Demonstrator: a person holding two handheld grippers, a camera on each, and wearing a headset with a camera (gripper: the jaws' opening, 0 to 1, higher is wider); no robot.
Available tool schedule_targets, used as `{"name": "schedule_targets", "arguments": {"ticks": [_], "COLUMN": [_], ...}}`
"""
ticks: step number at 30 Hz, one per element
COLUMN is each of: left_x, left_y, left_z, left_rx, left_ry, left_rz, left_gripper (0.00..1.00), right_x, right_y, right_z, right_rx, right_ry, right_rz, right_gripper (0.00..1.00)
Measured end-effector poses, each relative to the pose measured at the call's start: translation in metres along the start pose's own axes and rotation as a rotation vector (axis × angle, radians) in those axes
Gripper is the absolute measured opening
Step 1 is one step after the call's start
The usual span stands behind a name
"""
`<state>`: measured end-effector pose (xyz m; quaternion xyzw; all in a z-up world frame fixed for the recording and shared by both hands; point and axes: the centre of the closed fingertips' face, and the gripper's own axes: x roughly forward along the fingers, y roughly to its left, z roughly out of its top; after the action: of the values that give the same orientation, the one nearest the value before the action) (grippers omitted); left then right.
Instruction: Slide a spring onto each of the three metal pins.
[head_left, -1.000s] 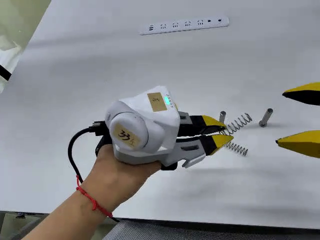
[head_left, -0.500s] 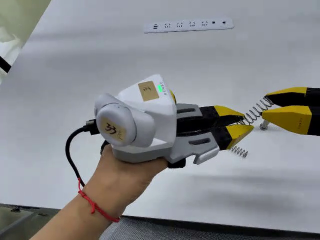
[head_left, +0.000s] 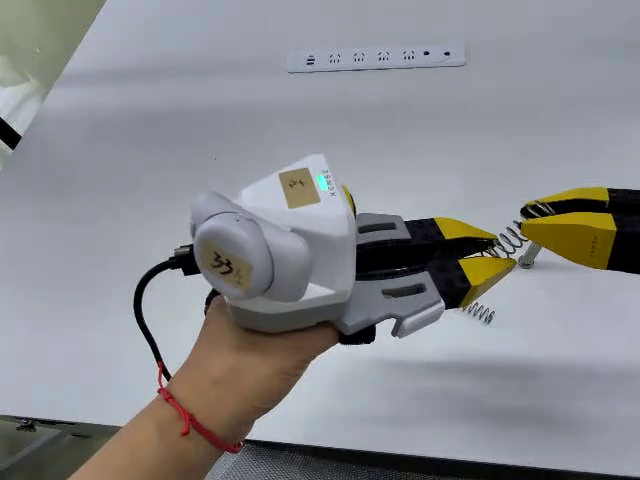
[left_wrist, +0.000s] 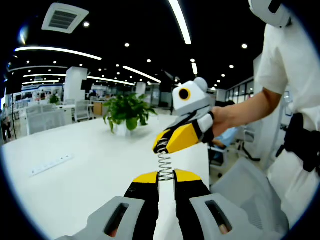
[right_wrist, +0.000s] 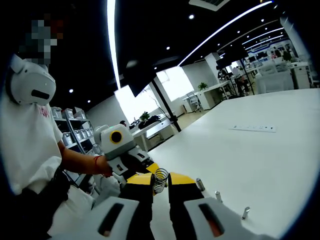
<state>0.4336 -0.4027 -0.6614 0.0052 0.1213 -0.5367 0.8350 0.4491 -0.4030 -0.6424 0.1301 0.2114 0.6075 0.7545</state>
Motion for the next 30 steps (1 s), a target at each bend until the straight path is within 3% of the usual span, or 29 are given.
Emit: {"name": "schedule_targets", "arguments": {"ticks": [15,30], "left_x": [0.003,0.004], "left_y": [-0.006,-0.009], "left_z": [-0.002,-0.005], "left_rx": [0.007,0.028], "left_ry": [0.018,0.033], "left_rz": [-0.025,-0.036], "left_gripper": [0.11,0.11], "right_x": [0.001,0.003], "right_y": [0.008,0.015], "right_z": [0.000,-0.003], "right_rx": [-0.056,-0.164], "right_ry": [0.027,0.127], "right_rz": [0.018,0.034], "right_gripper": [0.12,0.12]}}
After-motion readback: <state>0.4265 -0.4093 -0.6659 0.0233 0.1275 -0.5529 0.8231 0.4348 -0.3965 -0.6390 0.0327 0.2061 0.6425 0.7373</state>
